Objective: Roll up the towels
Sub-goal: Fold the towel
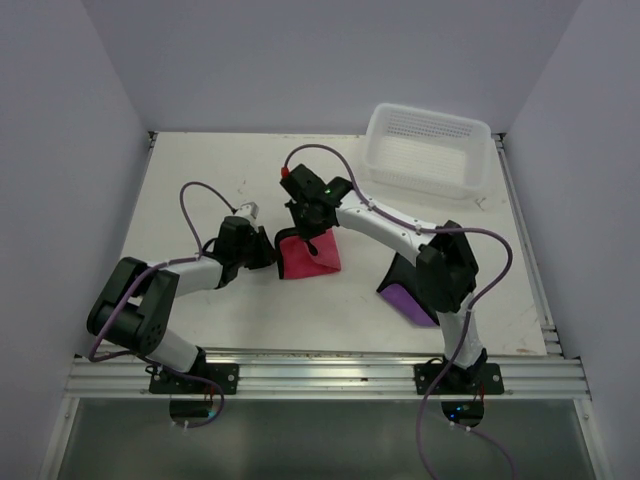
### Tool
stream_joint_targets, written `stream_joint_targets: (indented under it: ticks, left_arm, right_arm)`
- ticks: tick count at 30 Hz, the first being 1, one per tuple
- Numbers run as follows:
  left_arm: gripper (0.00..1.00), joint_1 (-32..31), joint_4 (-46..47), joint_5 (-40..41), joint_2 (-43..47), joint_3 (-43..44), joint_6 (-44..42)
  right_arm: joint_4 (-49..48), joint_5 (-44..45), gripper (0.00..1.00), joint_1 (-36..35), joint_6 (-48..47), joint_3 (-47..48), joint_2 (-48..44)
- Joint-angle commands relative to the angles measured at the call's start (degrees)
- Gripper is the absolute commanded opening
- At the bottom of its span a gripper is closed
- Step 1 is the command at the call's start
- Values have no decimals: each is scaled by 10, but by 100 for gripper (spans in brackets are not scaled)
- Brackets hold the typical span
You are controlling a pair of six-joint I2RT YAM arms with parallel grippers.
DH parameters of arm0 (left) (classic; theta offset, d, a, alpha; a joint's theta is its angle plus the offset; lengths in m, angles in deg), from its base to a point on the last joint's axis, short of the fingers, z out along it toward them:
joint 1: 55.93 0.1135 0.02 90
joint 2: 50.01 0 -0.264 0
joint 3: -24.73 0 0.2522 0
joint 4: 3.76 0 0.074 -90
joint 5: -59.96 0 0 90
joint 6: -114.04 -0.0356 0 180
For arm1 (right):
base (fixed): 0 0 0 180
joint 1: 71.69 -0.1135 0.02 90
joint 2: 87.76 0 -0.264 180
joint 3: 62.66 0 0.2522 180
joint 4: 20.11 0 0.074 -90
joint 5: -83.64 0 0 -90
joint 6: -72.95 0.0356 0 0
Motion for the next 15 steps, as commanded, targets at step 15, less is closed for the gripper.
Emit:
stream_joint_targets:
  ticks: [15]
  left_arm:
    - [30, -6, -33, 1, -3, -32, -3]
  right_arm:
    - [-25, -48, 0, -27, 49, 66, 84]
